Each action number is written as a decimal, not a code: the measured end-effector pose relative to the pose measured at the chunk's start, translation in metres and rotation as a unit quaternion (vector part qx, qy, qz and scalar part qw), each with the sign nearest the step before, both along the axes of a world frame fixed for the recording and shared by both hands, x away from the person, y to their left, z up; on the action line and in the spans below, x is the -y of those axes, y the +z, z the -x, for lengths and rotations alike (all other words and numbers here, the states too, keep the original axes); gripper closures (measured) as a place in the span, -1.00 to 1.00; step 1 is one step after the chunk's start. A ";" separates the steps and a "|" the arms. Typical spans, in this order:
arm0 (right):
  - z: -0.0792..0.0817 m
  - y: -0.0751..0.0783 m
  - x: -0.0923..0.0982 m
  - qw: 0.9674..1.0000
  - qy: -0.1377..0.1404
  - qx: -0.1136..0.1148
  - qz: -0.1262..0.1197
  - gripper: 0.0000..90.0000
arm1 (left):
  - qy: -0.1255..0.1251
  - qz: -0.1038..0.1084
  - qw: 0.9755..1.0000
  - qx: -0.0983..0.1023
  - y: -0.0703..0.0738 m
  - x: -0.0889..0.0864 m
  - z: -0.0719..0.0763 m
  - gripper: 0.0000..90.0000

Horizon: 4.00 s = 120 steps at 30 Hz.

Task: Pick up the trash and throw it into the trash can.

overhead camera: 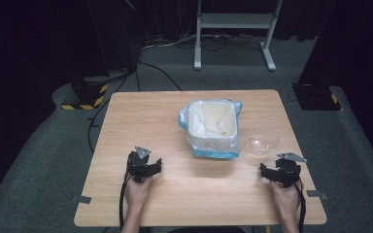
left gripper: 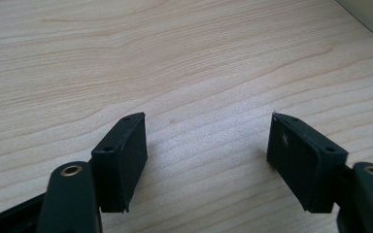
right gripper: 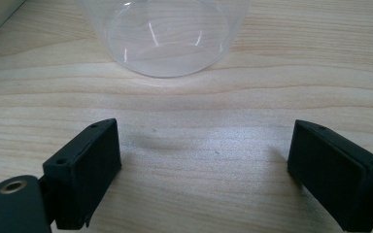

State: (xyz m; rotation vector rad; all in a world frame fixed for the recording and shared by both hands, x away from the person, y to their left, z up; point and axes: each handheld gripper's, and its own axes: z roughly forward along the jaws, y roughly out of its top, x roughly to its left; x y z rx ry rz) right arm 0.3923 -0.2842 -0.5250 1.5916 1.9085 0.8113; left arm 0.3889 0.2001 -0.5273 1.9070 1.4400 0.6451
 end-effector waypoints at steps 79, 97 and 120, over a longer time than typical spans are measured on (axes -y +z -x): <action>-0.021 0.073 0.026 0.996 0.039 0.066 -0.042 0.31 | 0.000 0.000 1.000 0.000 0.000 0.000 0.000 -0.33; -0.057 0.074 0.032 0.997 0.029 0.047 -0.048 0.40 | 0.000 0.000 1.000 0.000 0.000 0.000 0.000 -0.32; -0.084 0.051 0.031 0.999 0.015 0.000 -0.047 0.65 | 0.000 0.000 1.000 0.000 0.000 0.000 0.000 -0.32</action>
